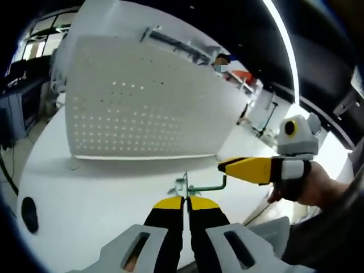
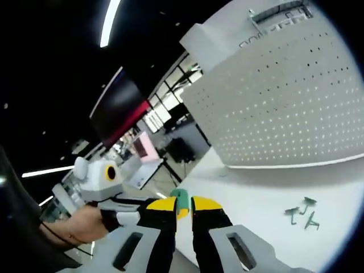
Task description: Insert the hook assembly into the mounting plate slot until the hook locks in place.
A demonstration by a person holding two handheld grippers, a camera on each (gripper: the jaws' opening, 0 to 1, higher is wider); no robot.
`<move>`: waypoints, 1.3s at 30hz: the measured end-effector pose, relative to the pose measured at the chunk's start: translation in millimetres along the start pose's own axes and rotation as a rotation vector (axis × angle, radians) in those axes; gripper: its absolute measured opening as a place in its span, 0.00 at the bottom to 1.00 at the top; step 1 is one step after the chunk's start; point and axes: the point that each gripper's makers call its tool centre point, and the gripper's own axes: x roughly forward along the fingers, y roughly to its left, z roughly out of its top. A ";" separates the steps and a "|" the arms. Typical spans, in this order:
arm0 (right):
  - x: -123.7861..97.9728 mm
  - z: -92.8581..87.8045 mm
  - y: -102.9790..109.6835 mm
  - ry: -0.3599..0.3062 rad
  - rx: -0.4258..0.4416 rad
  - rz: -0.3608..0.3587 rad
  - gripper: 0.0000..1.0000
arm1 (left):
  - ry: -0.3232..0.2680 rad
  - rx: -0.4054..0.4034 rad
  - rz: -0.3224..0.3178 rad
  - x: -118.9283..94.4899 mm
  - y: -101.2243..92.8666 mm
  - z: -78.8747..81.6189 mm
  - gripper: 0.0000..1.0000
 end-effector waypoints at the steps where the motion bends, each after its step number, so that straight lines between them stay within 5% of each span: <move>1: 0.0 -0.2 0.4 0.003 -0.001 0.002 0.07 | -0.002 0.005 0.003 0.0 0.5 0.6 0.01; 11: 2.7 -3.4 6.2 0.014 0.013 0.009 0.09 | -0.048 0.005 0.013 -2.7 -2.8 5.8 0.02; 22: 5.1 -2.2 7.2 -0.007 0.086 0.016 0.09 | -0.088 0.120 -0.001 1.8 -20.6 14.5 0.02; 39: 7.2 -0.5 9.4 -0.030 0.136 0.033 0.06 | -0.126 0.184 0.004 0.5 -24.4 23.3 0.02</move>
